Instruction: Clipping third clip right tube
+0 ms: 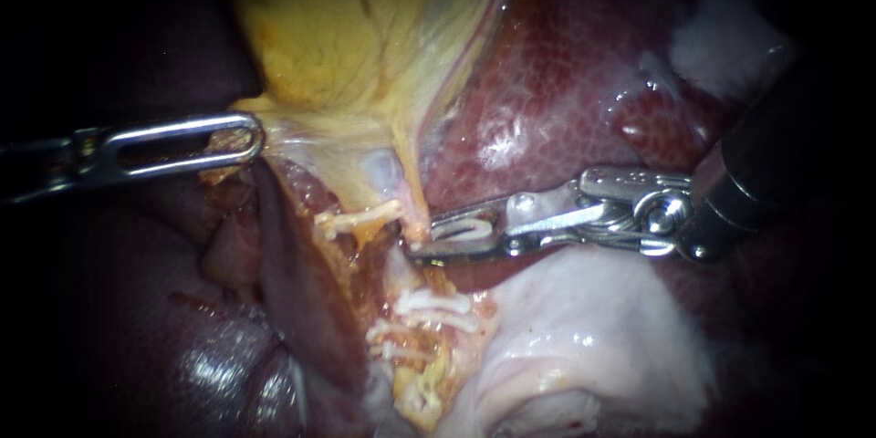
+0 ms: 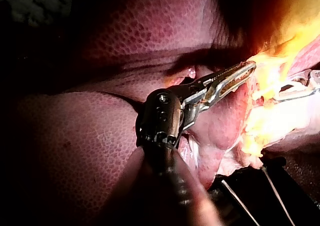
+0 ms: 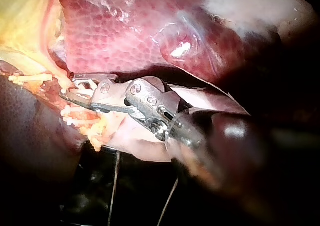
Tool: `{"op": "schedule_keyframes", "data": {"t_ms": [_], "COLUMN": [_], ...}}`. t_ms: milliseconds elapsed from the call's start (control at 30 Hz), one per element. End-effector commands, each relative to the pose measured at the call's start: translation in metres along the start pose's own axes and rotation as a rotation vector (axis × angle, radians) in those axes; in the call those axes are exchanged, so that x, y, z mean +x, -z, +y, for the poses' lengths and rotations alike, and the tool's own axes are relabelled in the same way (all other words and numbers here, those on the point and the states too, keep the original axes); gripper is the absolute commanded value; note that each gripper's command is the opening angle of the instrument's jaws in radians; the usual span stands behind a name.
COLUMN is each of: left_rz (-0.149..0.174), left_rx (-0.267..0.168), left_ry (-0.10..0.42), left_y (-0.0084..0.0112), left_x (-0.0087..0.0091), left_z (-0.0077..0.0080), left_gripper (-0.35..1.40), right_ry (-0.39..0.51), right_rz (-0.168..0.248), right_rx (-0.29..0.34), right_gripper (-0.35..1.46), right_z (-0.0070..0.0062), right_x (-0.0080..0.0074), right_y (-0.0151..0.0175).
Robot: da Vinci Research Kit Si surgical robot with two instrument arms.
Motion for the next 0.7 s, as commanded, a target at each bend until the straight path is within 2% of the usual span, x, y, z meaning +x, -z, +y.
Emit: {"op": "schedule_keyframes", "data": {"t_ms": [33,533,700], "left_rz": [0.0,0.0,0.0], "left_rx": [0.0,0.0,0.0], "left_ry": [0.0,0.0,0.0], "left_y": [0.0,0.0,0.0], "left_x": [0.0,0.0,0.0], "left_z": [0.0,0.0,0.0], "left_gripper": [-0.35,-0.35,-0.35], "right_ry": [0.0,0.001,-0.001], "right_rz": [0.0,0.0,-0.001], "right_rx": [0.0,0.002,0.004], "right_gripper": [-0.02,-0.02,0.23], "right_z": [0.0,-0.0001,0.0], "right_x": [0.0,-0.0001,0.0001], "right_y": [0.0,0.0002,0.001]}}
